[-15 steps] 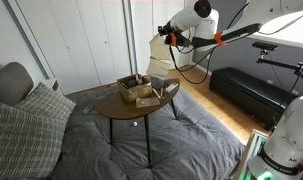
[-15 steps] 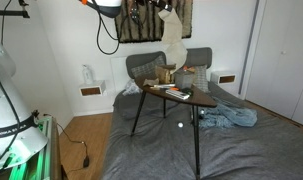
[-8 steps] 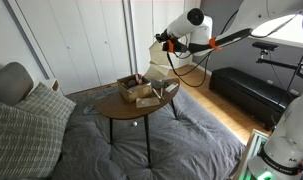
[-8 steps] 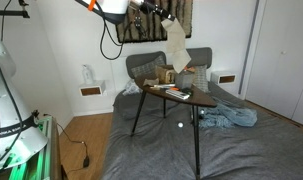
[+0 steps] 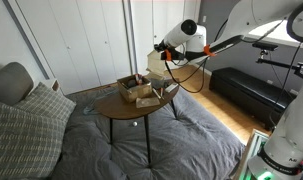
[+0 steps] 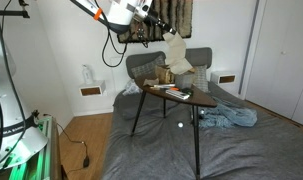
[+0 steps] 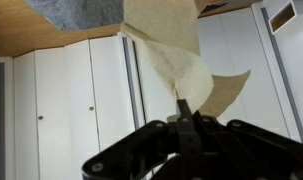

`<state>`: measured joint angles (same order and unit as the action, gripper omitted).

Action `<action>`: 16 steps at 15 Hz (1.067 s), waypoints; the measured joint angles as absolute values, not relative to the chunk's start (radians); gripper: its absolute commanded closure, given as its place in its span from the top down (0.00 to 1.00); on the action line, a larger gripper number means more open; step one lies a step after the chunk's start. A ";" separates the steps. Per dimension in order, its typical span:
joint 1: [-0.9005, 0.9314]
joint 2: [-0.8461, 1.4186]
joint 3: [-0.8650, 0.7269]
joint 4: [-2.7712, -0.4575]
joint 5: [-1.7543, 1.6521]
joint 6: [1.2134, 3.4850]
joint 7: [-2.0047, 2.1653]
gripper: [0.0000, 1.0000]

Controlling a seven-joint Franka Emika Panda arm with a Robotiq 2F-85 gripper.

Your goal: Pick up two sheets of brown paper and place them into the gray bin on the table

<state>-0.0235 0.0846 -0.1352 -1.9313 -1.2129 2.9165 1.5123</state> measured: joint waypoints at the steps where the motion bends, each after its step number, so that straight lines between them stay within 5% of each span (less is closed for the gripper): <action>1: -0.023 0.094 -0.135 -1.930 -1.221 2.917 1.520 0.00; 16: -0.025 0.245 -0.183 -1.866 -1.498 2.915 1.807 0.00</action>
